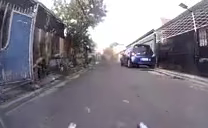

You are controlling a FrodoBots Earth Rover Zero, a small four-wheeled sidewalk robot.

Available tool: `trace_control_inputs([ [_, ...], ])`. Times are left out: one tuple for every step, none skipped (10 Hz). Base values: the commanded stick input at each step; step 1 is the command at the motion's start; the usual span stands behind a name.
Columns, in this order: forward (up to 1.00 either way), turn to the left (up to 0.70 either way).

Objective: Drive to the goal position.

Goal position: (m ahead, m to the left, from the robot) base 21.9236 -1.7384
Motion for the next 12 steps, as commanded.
trace_control_inputs([
  [0.7,0.0],
  [0.7,0.0],
  [0.7,0.0],
  [0.7,0.0],
  [0.7,0.0],
  [0.7,0.0],
  [0.7,0.0],
  [0.7,0.0],
  [0.7,0.0],
  [0.7,0.0],
  [0.7,0.0],
  [0.7,0.0],
])
